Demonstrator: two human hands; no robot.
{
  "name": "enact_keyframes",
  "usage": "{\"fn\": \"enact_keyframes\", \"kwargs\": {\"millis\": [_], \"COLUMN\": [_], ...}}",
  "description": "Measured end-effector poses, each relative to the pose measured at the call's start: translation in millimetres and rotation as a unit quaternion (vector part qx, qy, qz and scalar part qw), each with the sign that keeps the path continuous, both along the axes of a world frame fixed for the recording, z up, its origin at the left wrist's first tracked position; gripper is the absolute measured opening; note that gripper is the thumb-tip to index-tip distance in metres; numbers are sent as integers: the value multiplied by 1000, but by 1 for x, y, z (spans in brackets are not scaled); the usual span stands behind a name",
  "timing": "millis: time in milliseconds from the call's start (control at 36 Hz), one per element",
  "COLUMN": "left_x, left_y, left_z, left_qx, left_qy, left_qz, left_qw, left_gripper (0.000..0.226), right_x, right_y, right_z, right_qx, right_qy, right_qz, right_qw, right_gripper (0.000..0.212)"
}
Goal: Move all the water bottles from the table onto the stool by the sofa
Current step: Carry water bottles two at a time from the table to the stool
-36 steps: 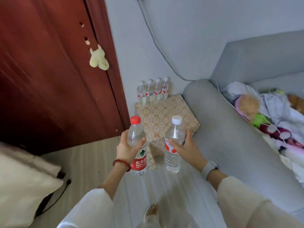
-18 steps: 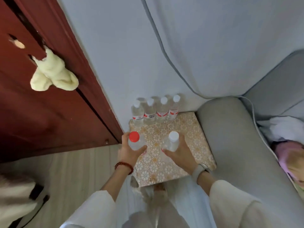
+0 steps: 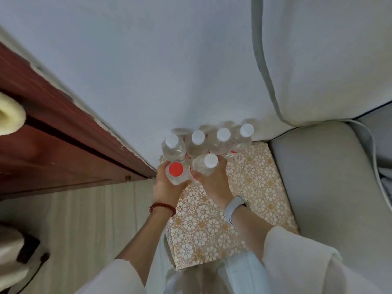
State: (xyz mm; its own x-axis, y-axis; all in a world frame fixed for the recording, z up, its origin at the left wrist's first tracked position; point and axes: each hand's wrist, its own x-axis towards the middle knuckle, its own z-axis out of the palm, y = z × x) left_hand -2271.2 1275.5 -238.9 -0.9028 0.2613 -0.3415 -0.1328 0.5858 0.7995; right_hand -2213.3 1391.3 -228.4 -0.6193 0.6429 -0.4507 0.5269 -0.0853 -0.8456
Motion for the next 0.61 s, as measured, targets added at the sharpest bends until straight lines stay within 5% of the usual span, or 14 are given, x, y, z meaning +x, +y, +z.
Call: {"fn": "enact_keyframes", "kwargs": {"millis": [250, 611], "left_x": [-1, -9], "left_y": [-2, -5], "left_z": [0, -2], "left_qx": [62, 100], "left_qy": [-35, -79], "left_qz": [4, -10], "left_qw": [997, 992], "left_gripper": [70, 68], "right_x": [1, 2], "right_y": [-6, -16], "right_z": [-2, -4], "right_qx": [-75, -47], "right_qy": [24, 61], "right_qz": [-54, -58], "right_qw": [995, 995], "right_gripper": [57, 55]}}
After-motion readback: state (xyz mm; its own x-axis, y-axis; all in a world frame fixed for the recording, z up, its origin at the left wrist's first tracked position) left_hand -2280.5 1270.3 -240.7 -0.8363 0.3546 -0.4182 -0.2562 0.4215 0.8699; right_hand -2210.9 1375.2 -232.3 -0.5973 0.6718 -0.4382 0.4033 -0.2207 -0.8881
